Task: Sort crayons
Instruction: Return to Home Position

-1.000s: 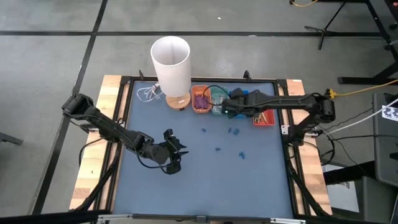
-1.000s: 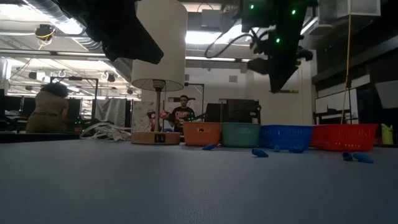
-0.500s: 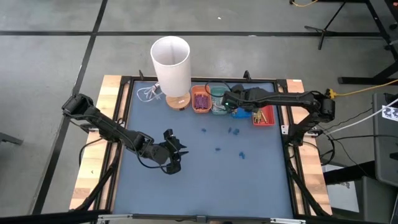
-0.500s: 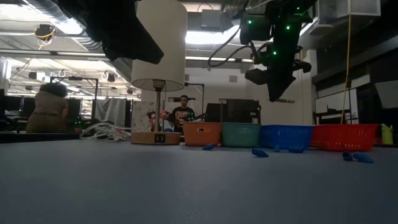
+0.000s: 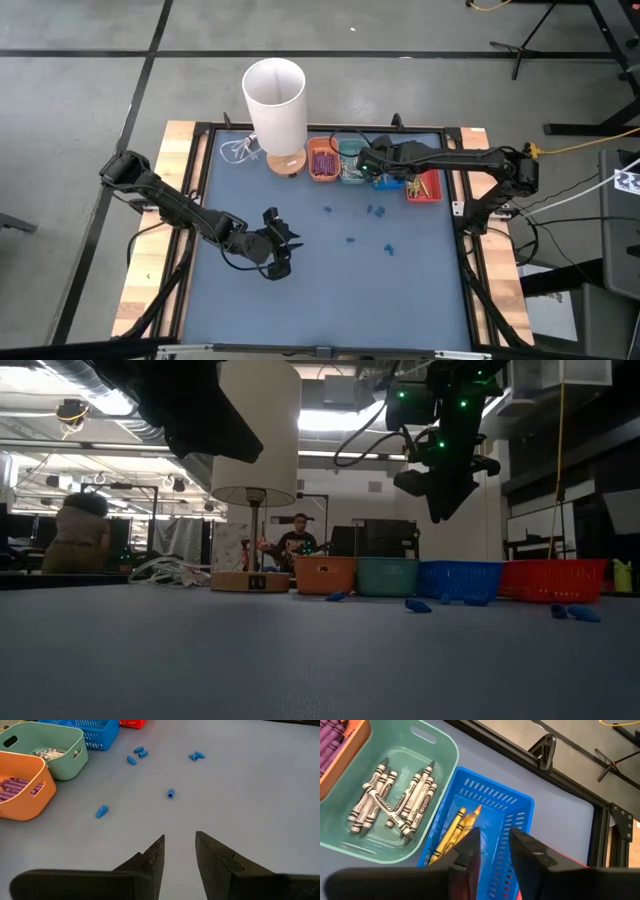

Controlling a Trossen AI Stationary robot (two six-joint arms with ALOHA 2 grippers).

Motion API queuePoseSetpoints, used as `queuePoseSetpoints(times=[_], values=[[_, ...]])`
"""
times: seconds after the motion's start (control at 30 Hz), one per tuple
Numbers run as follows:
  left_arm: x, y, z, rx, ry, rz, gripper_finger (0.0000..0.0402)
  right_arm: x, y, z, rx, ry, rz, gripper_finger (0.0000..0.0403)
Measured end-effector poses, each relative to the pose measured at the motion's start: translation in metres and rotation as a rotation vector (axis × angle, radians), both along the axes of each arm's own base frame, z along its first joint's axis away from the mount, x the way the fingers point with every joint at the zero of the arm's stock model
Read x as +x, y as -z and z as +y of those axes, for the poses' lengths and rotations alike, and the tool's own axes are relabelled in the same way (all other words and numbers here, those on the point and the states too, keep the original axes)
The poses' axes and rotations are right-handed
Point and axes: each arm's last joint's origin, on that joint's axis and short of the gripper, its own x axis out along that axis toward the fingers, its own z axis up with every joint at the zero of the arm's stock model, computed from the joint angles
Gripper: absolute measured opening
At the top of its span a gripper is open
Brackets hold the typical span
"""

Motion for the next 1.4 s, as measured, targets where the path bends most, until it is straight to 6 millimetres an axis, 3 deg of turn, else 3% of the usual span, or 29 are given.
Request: queuePoseSetpoints(times=[0.17,0.37,0.67,0.83,1.03,1.27,1.4], values=[[0.000,0.000,0.000,0.000,0.000,0.000,0.0094,0.000,0.001,0.001,0.039,-0.018,0.003,0.0118],[0.000,0.000,0.000,-0.002,-0.001,-0.003,0.0094,-0.009,-0.005,0.006,0.145,-0.093,0.049,0.0100],[0.017,-0.021,0.009,0.018,0.005,-0.217,0.0093,-0.034,-0.042,0.024,0.106,-0.211,-0.003,0.0007],[0.017,-0.034,0.020,0.033,-0.002,-0.273,0.0066,-0.049,-0.066,0.044,0.056,-0.325,-0.069,0.0015],[0.003,-0.061,0.033,0.100,0.004,-0.326,0.0005,-0.075,-0.093,0.064,-0.011,-0.462,-0.148,0.0003],[-0.027,-0.089,0.047,0.186,0.024,-0.326,0.0001,-0.111,-0.119,0.079,-0.085,-0.598,-0.245,0.0003],[-0.047,-0.100,0.054,0.199,0.010,-0.315,0.0001,-0.129,-0.121,0.088,-0.119,-0.660,-0.313,0.0004]])
